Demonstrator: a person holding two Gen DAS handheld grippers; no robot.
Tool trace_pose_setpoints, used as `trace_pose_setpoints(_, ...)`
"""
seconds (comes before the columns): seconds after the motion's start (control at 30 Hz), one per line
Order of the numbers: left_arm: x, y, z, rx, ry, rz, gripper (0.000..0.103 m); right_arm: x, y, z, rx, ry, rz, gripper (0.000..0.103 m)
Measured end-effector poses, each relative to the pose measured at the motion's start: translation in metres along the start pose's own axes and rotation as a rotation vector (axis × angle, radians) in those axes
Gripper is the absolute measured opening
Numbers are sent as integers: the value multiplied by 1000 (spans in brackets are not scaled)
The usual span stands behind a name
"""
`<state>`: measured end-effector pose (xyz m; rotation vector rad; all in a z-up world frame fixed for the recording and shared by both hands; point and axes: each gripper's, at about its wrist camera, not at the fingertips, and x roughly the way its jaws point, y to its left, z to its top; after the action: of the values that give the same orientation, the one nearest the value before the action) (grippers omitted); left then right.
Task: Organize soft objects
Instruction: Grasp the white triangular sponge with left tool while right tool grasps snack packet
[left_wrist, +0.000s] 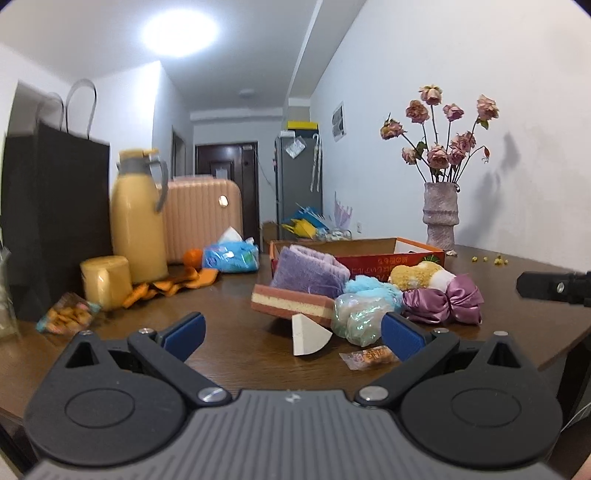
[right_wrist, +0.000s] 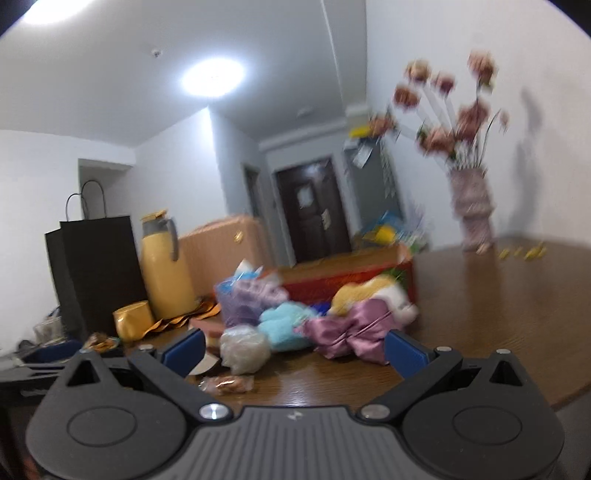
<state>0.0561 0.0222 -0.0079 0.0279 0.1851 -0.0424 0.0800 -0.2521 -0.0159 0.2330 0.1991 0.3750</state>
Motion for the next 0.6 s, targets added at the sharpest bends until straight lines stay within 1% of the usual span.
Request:
trace_pose_setpoints(0.07,15,4,-1,-11,22,-22,103,21,3,3,-37,62,16,103)
trace_pose_setpoints(0.13,31,4,-2,5,66,-19,103,41,10,2,-68,110,-4,103)
trace_pose_setpoints(0.2,42,4,-4,15,86,-22,103,61,16,1,-83,158,15,100)
trace_pose_setpoints(0.27,50,6,-5,12,92,-16,103,79,20,-1,-81,190,50,85)
trace_pose_setpoints(0.37,61,10,-4,5,120,-8,103,102,31,-6,-121,231,97,80)
trace_pose_setpoints(0.43,69,15,-3,4,144,21,103,112,40,-9,-156,260,138,78)
trace_pose_setpoints(0.5,77,21,-3,2,174,26,103,123,51,-12,-199,282,175,78)
trace_pose_setpoints(0.6,92,30,-1,-8,215,39,103,134,67,-14,-268,300,190,72)
